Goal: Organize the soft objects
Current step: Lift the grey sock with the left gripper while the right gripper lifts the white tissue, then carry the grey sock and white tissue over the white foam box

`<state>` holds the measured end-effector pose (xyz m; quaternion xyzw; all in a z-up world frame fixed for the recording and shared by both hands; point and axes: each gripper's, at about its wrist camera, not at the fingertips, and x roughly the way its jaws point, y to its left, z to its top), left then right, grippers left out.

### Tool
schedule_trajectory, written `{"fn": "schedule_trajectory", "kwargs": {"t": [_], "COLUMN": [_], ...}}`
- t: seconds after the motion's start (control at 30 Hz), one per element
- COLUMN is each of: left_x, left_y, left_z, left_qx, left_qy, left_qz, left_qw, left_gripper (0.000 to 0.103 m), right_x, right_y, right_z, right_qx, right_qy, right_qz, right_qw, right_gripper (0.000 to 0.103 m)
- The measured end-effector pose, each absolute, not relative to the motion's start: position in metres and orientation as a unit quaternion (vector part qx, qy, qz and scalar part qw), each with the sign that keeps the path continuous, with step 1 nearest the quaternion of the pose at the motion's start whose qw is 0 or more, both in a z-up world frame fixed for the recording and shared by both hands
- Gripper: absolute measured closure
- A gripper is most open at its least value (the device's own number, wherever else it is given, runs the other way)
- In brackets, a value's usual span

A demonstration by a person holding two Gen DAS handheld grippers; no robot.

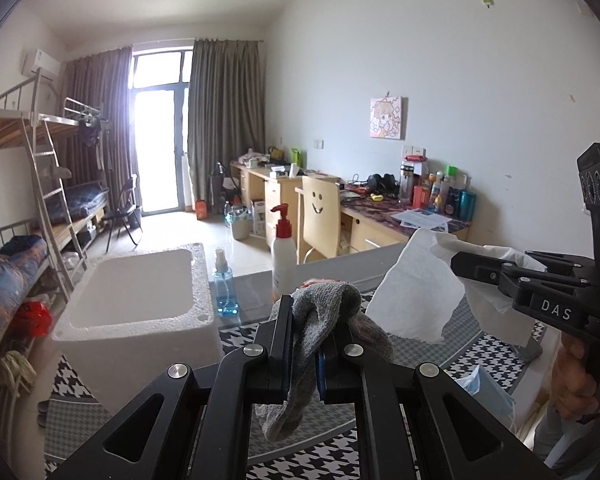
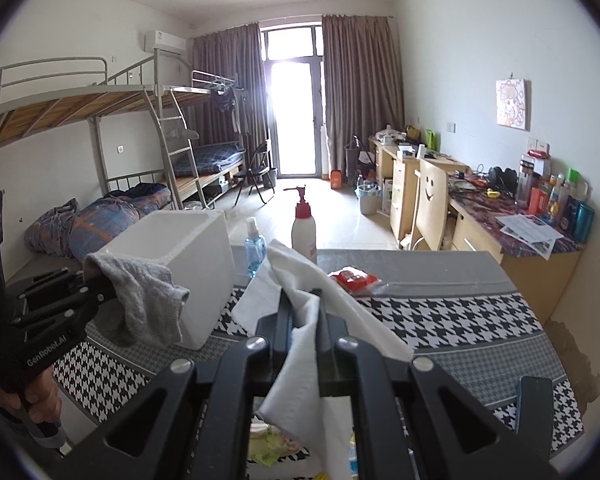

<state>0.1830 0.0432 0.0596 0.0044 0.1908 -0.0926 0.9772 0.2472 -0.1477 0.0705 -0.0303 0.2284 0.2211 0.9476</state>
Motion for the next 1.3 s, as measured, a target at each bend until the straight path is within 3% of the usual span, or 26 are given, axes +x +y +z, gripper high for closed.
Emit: {"fn": "schedule_trajectory", "kwargs": {"t": [1.3], "left_x": [0.219], "left_y": [0.091], "left_z": [0.092], "left_qx": [0.001], "left_qy": [0.171], "left_qz": [-0.011], "left_qw": [0.985], "left_gripper": [0.093], "right_x": [0.274], "right_y": [-0.089], "right_z": [0.098], "right_qx": [-0.059], "right_qy": [0.207], "right_qz": [0.248], "right_qw": [0.945], "right_gripper": [0.094]}}
